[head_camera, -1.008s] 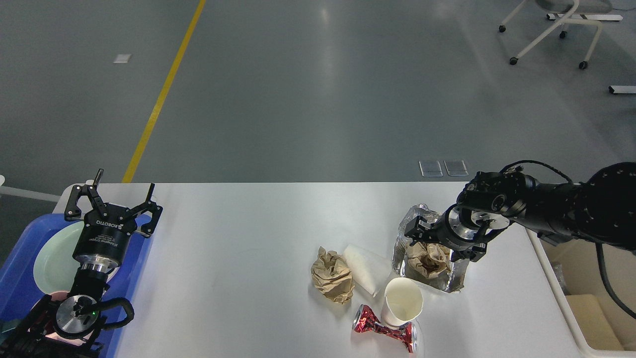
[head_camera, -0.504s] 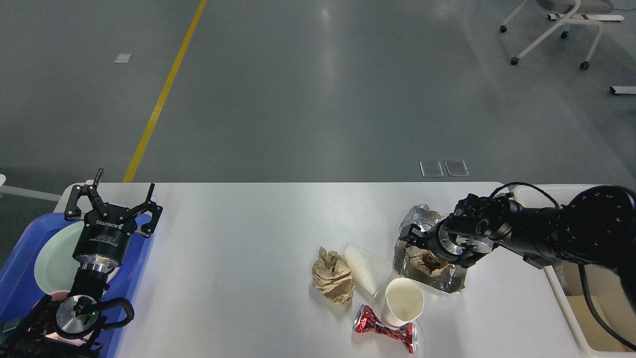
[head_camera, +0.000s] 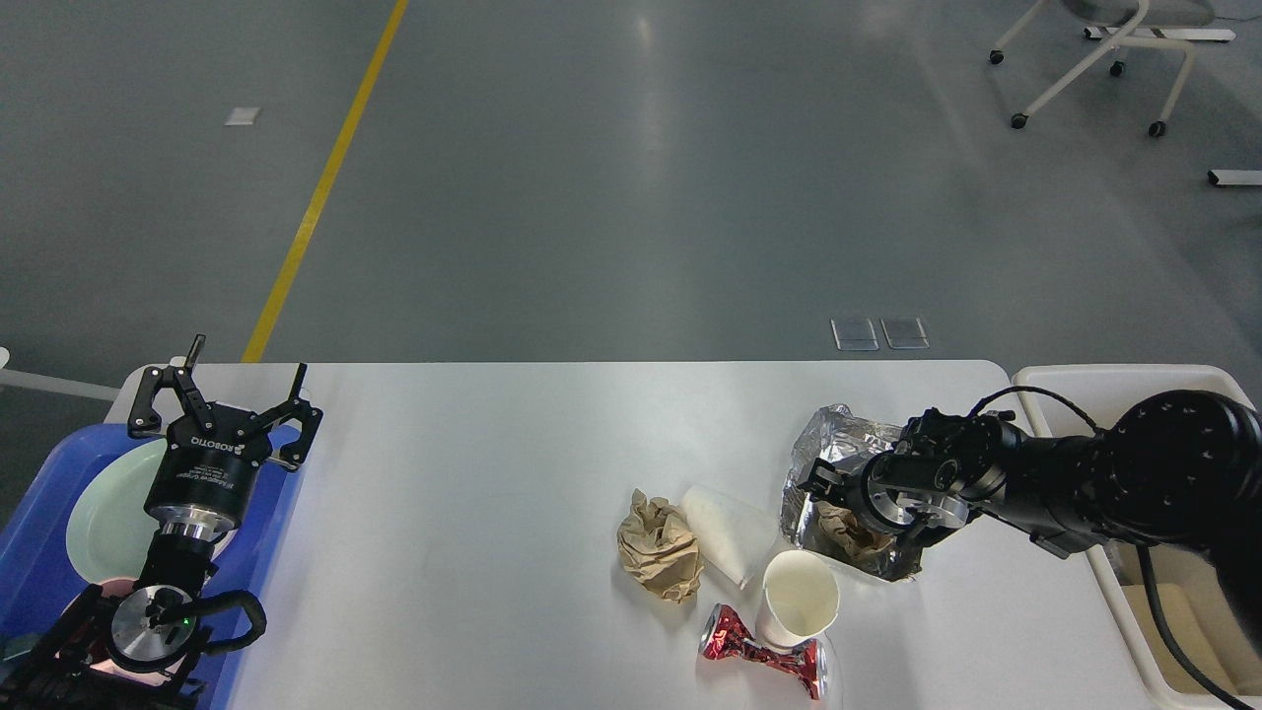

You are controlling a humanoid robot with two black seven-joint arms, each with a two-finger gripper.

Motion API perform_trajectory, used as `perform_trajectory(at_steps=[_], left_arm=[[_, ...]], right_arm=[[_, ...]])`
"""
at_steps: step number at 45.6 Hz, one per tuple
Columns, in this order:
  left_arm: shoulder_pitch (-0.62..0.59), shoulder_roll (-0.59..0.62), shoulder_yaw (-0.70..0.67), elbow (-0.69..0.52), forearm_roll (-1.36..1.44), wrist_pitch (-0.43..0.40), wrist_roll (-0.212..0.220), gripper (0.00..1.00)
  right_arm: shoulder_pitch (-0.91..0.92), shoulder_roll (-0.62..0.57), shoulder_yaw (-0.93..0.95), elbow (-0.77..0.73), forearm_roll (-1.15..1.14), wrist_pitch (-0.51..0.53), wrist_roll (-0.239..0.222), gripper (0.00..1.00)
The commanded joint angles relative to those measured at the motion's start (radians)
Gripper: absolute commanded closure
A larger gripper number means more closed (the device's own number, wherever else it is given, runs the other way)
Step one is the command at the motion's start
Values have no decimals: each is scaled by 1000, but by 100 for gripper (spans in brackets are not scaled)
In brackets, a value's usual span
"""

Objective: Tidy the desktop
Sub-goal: 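Lower the right gripper into the foil bag and grasp crumpled paper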

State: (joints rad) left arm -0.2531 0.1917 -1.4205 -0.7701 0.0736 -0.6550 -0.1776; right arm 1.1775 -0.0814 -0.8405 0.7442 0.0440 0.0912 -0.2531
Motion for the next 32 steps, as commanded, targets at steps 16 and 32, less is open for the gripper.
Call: perform_trajectory(at_steps=[16, 32], left_arm=[[0, 0, 0, 0, 0, 0, 1, 4], [0, 0, 0, 0, 0, 0, 1, 4]], right_arm=[[17, -5, 1, 14, 5, 12, 0, 100], [97, -60, -3, 110, 28, 25, 0, 100]])
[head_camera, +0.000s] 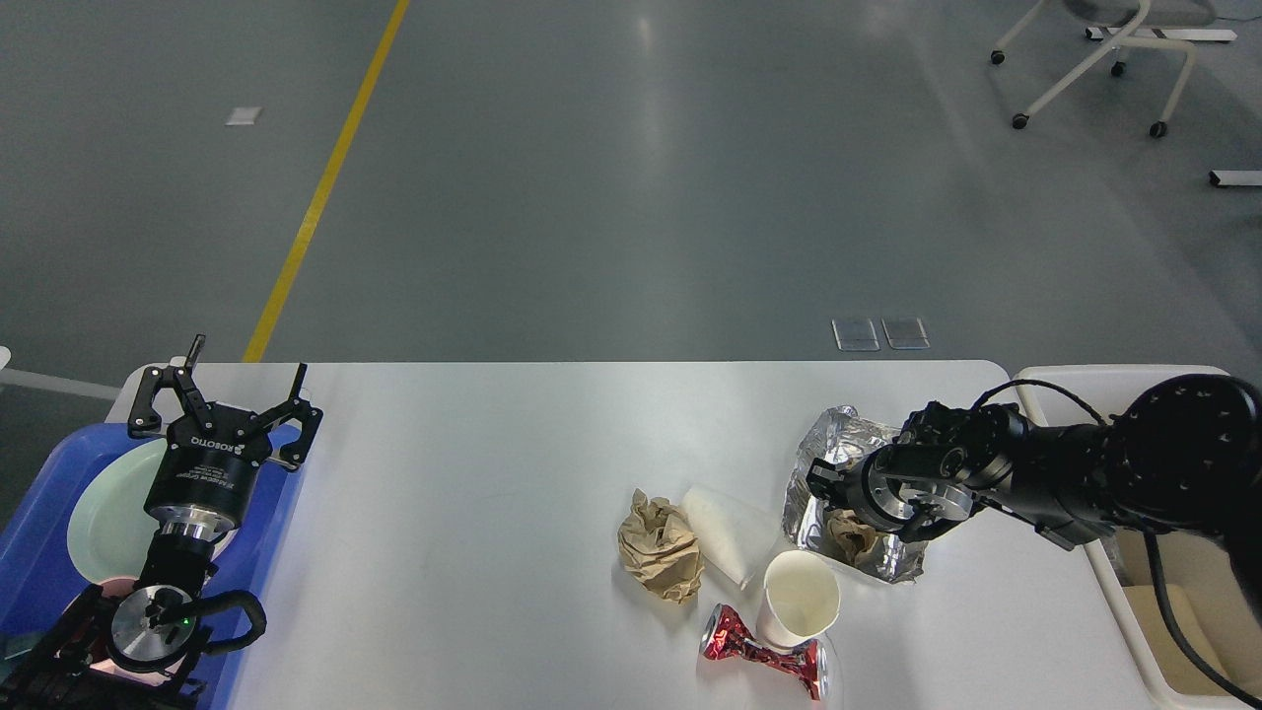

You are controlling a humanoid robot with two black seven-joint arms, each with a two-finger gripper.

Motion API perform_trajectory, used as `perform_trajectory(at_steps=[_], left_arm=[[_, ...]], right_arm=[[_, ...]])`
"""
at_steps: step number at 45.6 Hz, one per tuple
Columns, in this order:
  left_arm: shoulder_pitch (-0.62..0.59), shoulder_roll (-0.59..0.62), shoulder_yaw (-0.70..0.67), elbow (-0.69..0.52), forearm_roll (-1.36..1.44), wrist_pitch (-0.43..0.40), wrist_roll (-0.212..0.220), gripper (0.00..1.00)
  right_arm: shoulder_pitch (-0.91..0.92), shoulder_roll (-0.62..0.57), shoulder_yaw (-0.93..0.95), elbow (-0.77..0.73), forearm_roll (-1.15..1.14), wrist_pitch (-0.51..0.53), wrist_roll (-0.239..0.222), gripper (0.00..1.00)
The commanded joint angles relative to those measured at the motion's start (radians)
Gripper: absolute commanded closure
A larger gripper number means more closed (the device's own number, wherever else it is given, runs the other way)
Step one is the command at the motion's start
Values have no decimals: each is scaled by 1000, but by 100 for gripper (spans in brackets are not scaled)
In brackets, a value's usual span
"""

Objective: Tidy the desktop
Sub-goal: 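Lower the right gripper into the foil bag and grasp crumpled paper, then lift the crumpled paper out and carry it into the white bin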

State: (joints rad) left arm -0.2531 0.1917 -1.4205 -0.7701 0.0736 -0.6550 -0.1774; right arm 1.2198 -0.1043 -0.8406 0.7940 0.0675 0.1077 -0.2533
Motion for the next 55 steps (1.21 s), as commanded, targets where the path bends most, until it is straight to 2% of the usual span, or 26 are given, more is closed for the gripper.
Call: perform_trajectory(at_steps=[1, 7, 14, 18, 24, 32, 35, 42, 55], left_arm=[[0, 0, 0, 0, 0, 0, -1, 4], [0, 0, 0, 0, 0, 0, 1, 4], [0, 0, 0, 0, 0, 0, 1, 4], [0, 0, 0, 0, 0, 0, -1, 4], [0, 0, 0, 0, 0, 0, -1, 4], [0, 0, 0, 0, 0, 0, -1, 4], [0, 0, 0, 0, 0, 0, -1, 4], [0, 0, 0, 0, 0, 0, -1, 4], [0, 0, 0, 0, 0, 0, 1, 4]], right_arm=[[75, -52, -6, 77, 8, 13, 0, 100], [190, -120, -31, 172, 9, 75, 2, 100], [335, -187, -78, 254, 11, 222, 3, 100], [463, -212, -135, 347, 11, 285, 3, 100], [684, -221, -261, 520, 9, 311, 5, 100], [961, -213, -371, 732, 9, 389, 46, 100], [1014, -213, -387, 795, 9, 397, 71, 100], [1153, -209, -440, 932, 11, 399, 167, 100], [1179, -218, -479, 949, 11, 399, 171, 100]])
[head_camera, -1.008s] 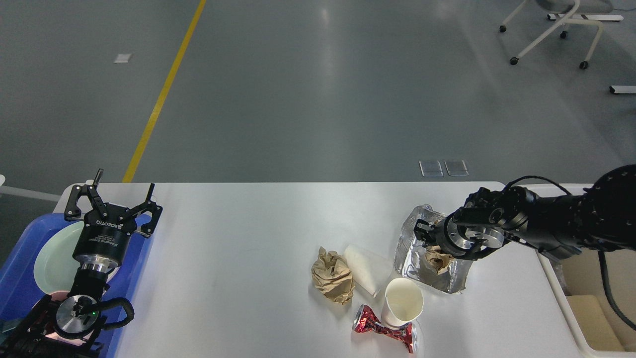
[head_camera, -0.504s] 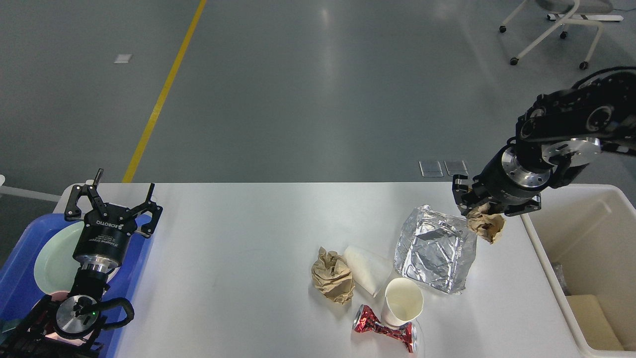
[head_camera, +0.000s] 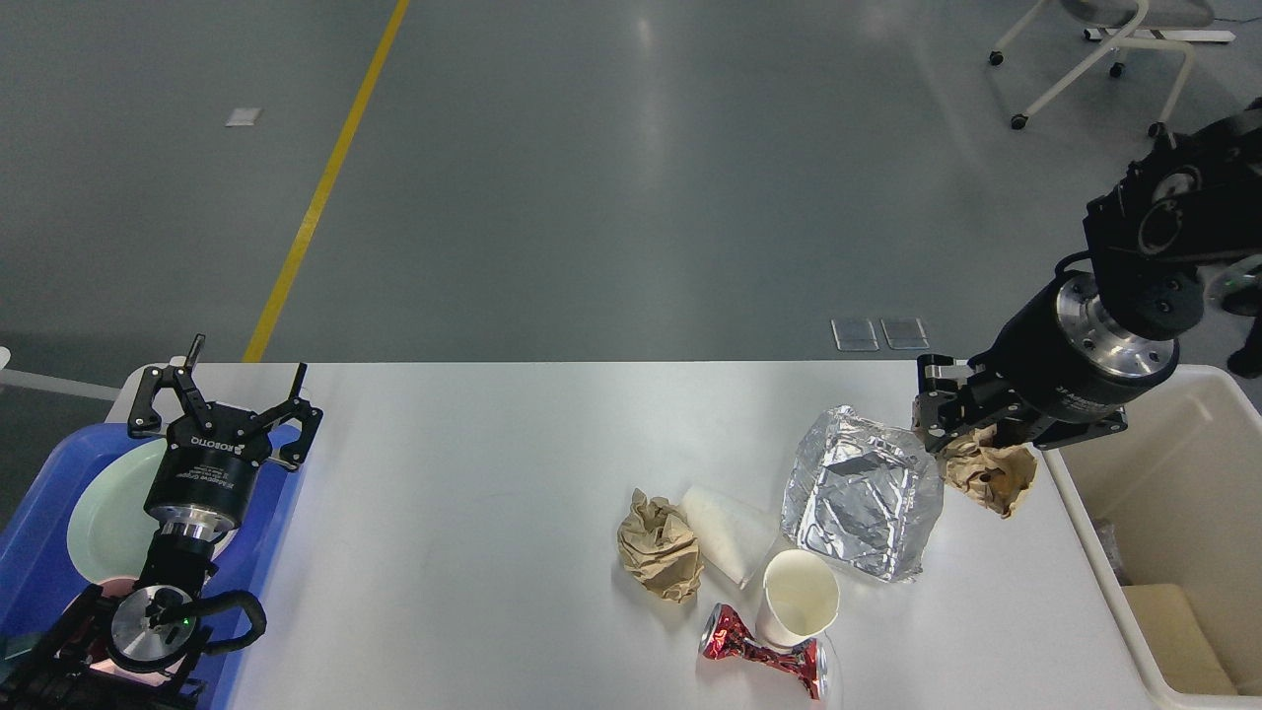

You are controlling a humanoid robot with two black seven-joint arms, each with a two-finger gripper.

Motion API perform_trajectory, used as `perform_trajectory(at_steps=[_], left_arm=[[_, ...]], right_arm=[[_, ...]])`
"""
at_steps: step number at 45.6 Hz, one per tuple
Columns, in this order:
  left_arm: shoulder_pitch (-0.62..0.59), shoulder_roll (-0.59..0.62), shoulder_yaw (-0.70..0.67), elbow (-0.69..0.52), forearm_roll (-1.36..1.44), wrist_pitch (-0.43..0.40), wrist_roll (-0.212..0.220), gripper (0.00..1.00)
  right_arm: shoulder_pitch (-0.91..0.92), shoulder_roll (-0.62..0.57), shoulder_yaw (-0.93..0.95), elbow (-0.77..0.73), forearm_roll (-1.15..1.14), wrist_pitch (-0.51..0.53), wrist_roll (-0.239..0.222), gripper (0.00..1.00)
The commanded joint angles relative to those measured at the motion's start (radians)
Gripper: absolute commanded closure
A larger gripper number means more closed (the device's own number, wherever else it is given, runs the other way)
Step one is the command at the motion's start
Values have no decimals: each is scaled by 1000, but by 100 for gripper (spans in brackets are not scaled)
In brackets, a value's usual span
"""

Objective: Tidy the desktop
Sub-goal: 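Lift the crumpled paper out and carry it into the white bin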

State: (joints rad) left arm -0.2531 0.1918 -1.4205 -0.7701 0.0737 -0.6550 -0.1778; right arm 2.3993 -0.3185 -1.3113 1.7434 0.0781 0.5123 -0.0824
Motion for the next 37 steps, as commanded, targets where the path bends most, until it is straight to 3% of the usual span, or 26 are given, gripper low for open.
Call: perform_trajectory(at_steps=[1, 7, 19, 29, 37], left_arm=[[0, 0, 0, 0, 0, 0, 0, 4], [0, 0, 0, 0, 0, 0, 0, 4], [0, 0, 0, 0, 0, 0, 0, 4], [0, 0, 0, 0, 0, 0, 0, 4], [0, 0, 0, 0, 0, 0, 1, 4]], right_arm=[[0, -4, -9, -2, 2, -9, 0, 100], [-9, -25, -45, -28, 0, -20, 0, 100], [-138, -240, -146, -195, -46, -34, -5, 100], [-399, -435, -117, -441, -135, -67, -7, 100], [-707, -510, 24, -593, -138, -230, -7, 100]])
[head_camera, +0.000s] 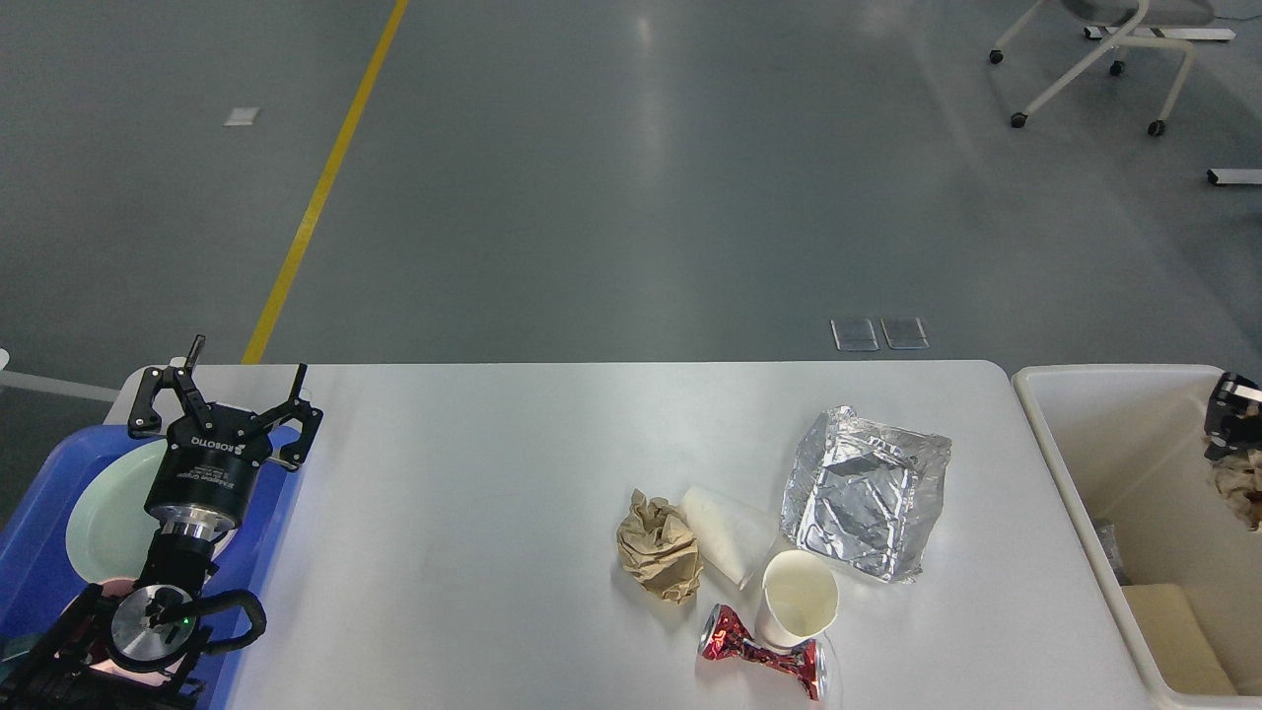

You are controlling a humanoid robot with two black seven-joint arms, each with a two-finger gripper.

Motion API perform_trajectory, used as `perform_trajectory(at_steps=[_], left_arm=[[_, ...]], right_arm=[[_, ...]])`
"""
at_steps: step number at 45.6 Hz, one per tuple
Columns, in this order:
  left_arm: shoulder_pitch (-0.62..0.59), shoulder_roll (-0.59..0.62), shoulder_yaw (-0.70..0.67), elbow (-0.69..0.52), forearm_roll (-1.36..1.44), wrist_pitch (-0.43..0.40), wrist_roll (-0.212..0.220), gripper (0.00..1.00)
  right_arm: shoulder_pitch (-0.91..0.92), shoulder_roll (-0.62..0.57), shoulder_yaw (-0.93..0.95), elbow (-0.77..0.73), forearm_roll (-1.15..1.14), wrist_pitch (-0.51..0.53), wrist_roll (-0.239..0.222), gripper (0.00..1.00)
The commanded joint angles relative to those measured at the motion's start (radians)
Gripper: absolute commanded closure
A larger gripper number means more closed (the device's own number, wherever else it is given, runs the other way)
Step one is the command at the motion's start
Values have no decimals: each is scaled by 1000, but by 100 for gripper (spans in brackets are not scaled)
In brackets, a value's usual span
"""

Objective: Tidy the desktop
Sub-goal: 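Lift the crumpled paper out and carry it into the white bin, then release the crumpled paper in the bin and raise the right gripper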

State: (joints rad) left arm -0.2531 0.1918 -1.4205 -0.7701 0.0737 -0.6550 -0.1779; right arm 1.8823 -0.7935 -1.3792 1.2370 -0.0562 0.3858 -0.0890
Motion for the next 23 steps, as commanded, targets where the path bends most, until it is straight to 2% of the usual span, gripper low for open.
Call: perform_trajectory(at_steps=[1, 6, 13, 23], left_arm=[[0, 0, 0, 0, 0, 0, 0, 4], [0, 0, 0, 0, 0, 0, 0, 4], [0, 0, 0, 0, 0, 0, 1, 4], [0, 0, 0, 0, 0, 0, 0, 4]], right_arm=[[-228, -35, 113, -103, -4, -129, 0, 100], [-419, -33, 207, -200, -4, -234, 2, 100], [-638, 0, 360, -319, -2, -317, 0, 100], [-949, 149, 538, -585, 6, -416, 0, 100]])
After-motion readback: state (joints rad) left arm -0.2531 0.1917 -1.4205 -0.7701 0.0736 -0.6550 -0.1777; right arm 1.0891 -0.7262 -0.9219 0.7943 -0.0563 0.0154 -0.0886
